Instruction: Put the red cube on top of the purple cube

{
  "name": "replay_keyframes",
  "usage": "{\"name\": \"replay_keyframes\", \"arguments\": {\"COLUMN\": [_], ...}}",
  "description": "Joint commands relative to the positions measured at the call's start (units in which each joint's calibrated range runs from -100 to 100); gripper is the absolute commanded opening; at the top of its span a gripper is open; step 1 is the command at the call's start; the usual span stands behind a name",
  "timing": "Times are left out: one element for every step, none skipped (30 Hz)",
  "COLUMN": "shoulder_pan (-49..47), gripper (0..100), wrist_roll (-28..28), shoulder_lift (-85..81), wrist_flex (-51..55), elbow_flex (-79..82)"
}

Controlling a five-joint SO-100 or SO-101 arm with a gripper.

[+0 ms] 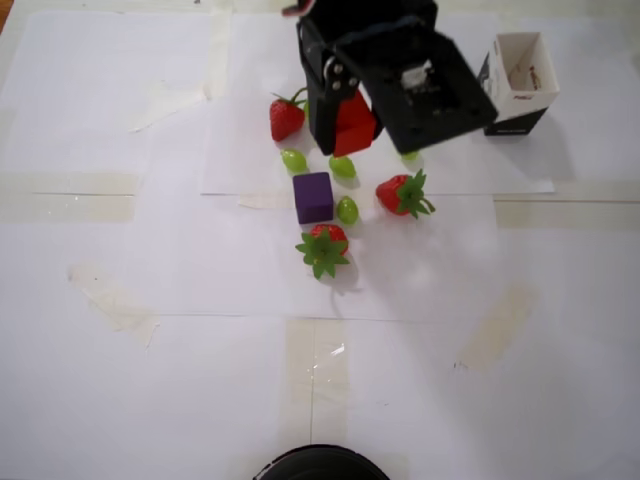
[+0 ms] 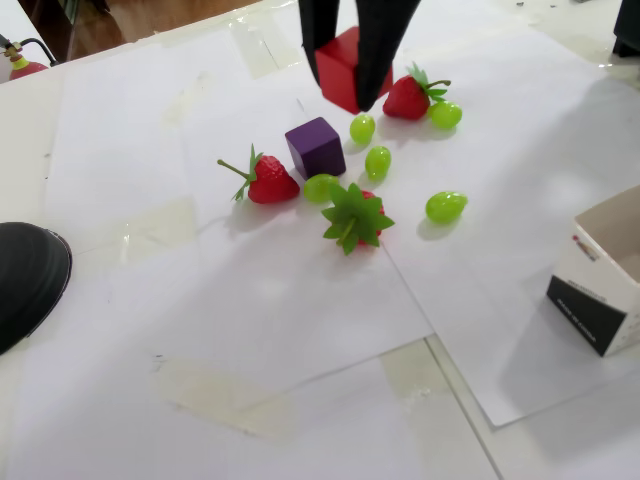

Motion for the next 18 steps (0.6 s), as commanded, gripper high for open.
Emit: {"name": "replay_keyframes", "arguments": {"shoulder_pan": [1.09, 1.38, 1.68, 2.05, 2.41, 2.71, 3.00, 3.37, 3.59, 3.81, 3.96, 4.03, 4.18, 4.18, 4.32, 4.40, 4.55, 4.62], "gripper": [9, 9, 9, 9, 9, 9, 9, 9, 9, 9, 9, 9, 9, 9, 9, 9, 9, 9], "wrist_roll": [1.03, 1.27, 1.61, 1.90, 2.15, 2.39, 2.54, 2.69, 2.83, 3.03, 3.22, 3.32, 3.42, 3.52, 3.61, 3.71, 3.81, 3.86], "shoulder_lift": [1.00, 1.43, 1.95, 2.38, 2.63, 2.89, 3.15, 3.41, 3.67, 4.01, 4.44, 4.87, 5.39, 5.82, 6.33, 6.93, 7.36, 7.79], "wrist_flex": [-2.17, -2.17, -2.09, -2.17, -2.41, -2.82, -2.98, -2.98, -2.98, -2.98, -3.15, -3.39, -3.64, -3.88, -4.21, -4.54, -5.11, -5.60], "elbow_flex": [-6.34, -6.61, -7.25, -7.70, -7.97, -8.07, -8.07, -8.07, -8.07, -8.43, -8.61, -8.70, -8.79, -8.79, -8.79, -8.79, -8.88, -8.88]}}
